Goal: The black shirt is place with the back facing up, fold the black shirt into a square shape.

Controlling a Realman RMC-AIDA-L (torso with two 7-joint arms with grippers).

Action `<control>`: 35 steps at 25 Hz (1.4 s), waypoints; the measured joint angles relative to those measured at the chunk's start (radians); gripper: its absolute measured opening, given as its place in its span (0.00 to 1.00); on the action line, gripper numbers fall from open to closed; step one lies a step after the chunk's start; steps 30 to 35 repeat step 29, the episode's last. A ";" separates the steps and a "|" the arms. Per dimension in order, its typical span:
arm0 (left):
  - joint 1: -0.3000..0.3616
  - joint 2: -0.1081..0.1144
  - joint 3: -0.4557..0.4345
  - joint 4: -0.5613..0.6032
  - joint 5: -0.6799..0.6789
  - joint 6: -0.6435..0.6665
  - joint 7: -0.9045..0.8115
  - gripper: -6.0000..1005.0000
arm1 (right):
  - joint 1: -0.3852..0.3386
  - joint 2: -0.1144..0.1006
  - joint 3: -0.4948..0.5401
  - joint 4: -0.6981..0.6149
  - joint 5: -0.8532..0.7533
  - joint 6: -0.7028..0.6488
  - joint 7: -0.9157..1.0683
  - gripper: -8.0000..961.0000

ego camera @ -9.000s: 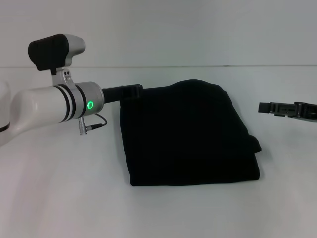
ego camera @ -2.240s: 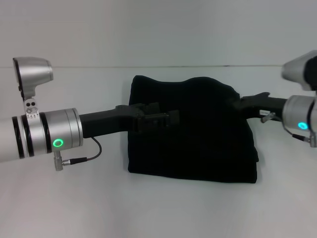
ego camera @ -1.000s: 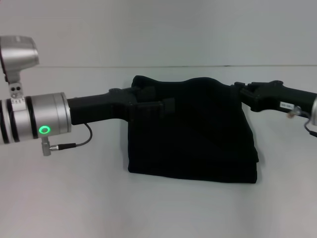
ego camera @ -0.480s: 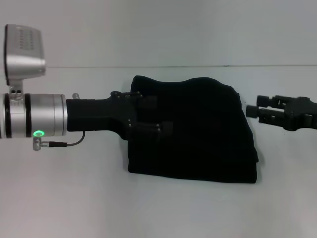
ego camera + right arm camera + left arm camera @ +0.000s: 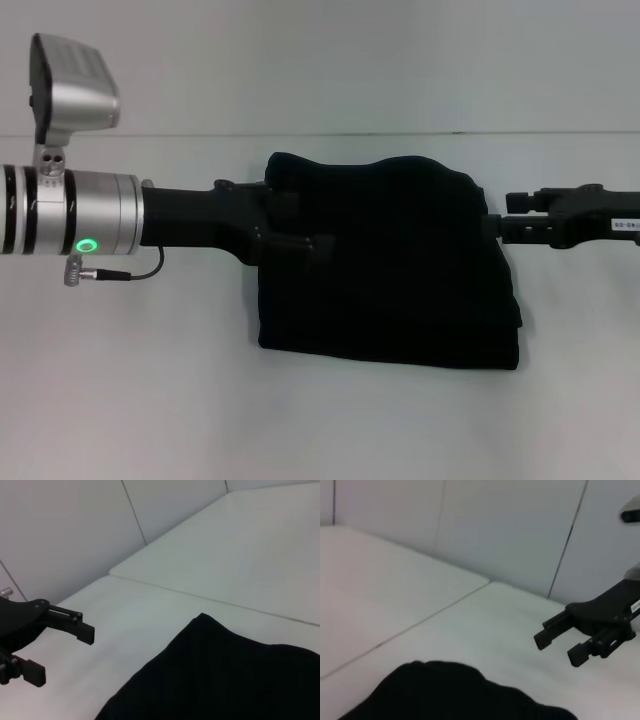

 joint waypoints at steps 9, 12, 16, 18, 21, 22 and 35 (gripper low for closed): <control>0.003 -0.008 0.002 -0.008 0.018 -0.022 -0.015 0.87 | 0.018 0.005 -0.005 0.001 -0.011 0.015 0.001 0.76; 0.004 -0.008 0.002 -0.009 0.016 -0.020 -0.017 0.87 | 0.019 0.005 -0.005 0.005 -0.011 0.017 -0.002 0.76; 0.004 -0.009 0.002 -0.009 0.016 -0.016 -0.017 0.87 | 0.019 0.006 -0.009 0.007 -0.012 0.018 -0.007 0.76; 0.004 -0.009 0.002 -0.009 0.018 -0.016 -0.017 0.87 | 0.019 0.006 -0.018 0.007 -0.016 0.018 -0.008 0.75; 0.004 -0.009 0.002 -0.009 0.020 -0.017 -0.017 0.87 | 0.022 0.007 -0.027 0.007 -0.035 0.023 -0.006 0.75; 0.005 -0.009 0.002 -0.009 0.019 -0.016 -0.017 0.87 | 0.022 0.008 -0.027 0.007 -0.038 0.028 -0.006 0.75; 0.006 -0.009 -0.001 -0.010 0.016 -0.014 -0.018 0.87 | 0.022 0.017 -0.023 0.007 -0.039 0.043 -0.008 0.75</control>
